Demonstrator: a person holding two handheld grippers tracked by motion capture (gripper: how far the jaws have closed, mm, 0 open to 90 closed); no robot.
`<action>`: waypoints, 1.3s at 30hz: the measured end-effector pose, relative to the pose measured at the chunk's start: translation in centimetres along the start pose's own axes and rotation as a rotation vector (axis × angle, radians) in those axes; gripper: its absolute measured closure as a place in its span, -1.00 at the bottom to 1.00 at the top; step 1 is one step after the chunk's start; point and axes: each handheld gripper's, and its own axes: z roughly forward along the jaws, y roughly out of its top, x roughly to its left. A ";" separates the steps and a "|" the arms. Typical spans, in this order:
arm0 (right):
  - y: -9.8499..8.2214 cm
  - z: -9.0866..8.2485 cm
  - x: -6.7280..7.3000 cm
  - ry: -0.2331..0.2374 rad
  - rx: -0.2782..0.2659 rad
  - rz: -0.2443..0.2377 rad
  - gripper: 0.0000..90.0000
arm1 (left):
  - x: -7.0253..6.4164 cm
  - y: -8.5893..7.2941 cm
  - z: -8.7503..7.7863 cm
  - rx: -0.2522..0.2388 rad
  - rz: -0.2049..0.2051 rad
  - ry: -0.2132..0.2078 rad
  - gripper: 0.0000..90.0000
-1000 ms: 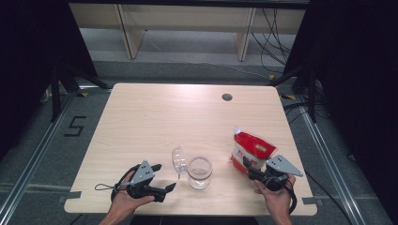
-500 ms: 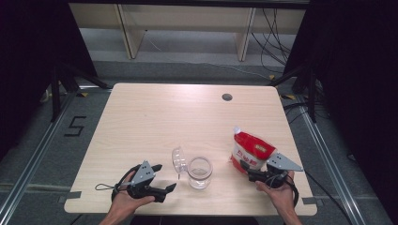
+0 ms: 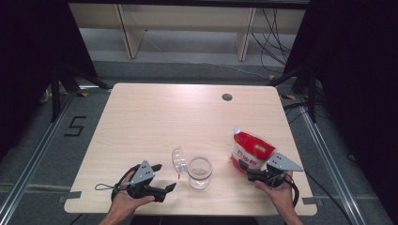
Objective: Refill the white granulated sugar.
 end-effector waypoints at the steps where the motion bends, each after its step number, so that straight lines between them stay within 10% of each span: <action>1: 0.0 0.0 -0.1 -0.013 -0.005 -0.021 -0.55 | 0.0 0.0 0.0 -0.003 0.001 -0.007 -0.66; 39: -1.3 1.4 -0.8 0.013 0.006 -0.007 -0.29 | -0.2 0.0 0.1 0.001 -0.013 -0.003 -0.66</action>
